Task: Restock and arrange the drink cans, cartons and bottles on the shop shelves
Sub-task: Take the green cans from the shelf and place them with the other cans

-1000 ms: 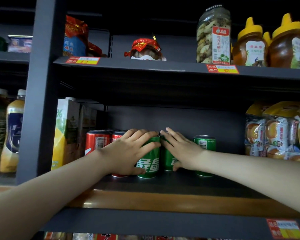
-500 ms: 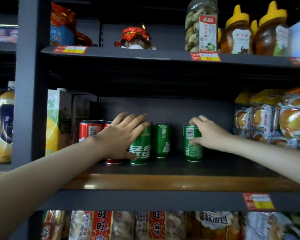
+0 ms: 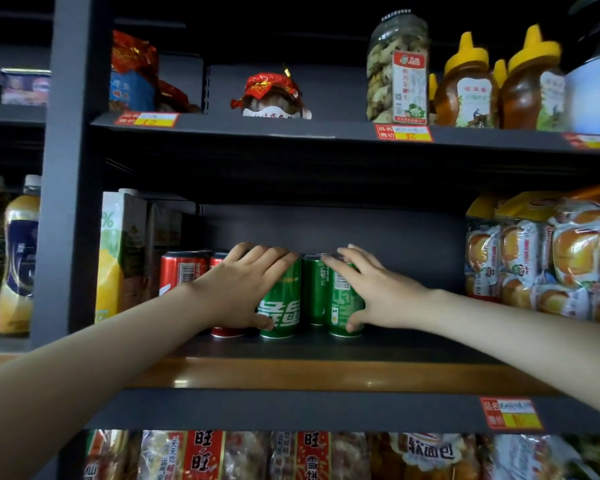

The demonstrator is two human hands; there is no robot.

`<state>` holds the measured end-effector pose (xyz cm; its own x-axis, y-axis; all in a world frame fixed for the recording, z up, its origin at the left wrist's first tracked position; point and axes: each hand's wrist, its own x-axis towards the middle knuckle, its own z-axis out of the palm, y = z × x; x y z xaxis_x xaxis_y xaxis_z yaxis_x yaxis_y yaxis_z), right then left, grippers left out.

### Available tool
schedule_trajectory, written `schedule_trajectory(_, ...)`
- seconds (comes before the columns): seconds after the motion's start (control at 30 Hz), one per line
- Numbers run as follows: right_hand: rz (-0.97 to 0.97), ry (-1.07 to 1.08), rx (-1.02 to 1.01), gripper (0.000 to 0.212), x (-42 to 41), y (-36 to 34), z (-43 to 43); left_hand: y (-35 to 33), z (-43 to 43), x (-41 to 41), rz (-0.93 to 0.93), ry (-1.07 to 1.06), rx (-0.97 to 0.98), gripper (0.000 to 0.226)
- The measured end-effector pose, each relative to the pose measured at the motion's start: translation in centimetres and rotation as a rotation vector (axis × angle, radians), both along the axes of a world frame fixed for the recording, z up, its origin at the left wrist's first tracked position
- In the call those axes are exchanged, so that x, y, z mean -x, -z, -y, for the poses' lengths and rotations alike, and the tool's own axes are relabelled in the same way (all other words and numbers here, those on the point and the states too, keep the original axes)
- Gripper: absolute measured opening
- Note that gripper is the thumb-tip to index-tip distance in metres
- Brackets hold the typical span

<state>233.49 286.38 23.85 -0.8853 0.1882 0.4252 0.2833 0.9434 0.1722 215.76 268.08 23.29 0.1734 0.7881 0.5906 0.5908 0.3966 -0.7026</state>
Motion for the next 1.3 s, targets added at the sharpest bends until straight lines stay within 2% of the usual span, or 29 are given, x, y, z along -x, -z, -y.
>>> schedule_trajectory(0.27, 0.042, -0.112, -0.078, 0.097, -1.0, -1.3, -0.2, 0.1, 0.0, -0.6, 0.140, -0.012, 0.038, 0.115)
schedule_trajectory(0.43, -0.002, -0.207, 0.081, 0.093, 0.6, -1.2, 0.1, -0.1, -0.2, -1.1, 0.203, -0.031, 0.074, 0.109)
schedule_trajectory(0.63, 0.034, -0.109, -0.143, 0.095, 1.4, -1.5, 1.3, -0.2, 0.2, -1.4, 0.218, -0.033, 0.072, 0.110)
schedule_trajectory(0.77, 0.028, -0.055, -0.217, 0.087, 0.8, -1.8, 1.2, -0.3, 0.3, -1.3, 0.154, -0.049, 0.034, 0.117)
schedule_trajectory(0.83, 0.031, -0.050, -0.229, 0.083, 0.9, -1.9, 1.0, -0.3, 0.3, -1.3, 0.145, -0.038, 0.058, 0.113)
schedule_trajectory(0.97, 0.077, -0.057, -0.265, 0.078, 0.8, -2.7, 1.4, -0.8, 0.4, -1.6, 0.271, -0.036, 0.117, 0.100)
schedule_trajectory(1.13, 0.035, -0.039, -0.052, 0.103, 0.9, -2.1, 2.4, -0.7, -0.1, -2.0, 0.287, -0.093, 0.023, 0.096)
schedule_trajectory(1.3, 0.020, 0.006, -0.072, 0.099, 0.8, -1.9, 2.2, -1.4, 0.4, -2.1, 0.452, -0.021, 0.029, 0.076)
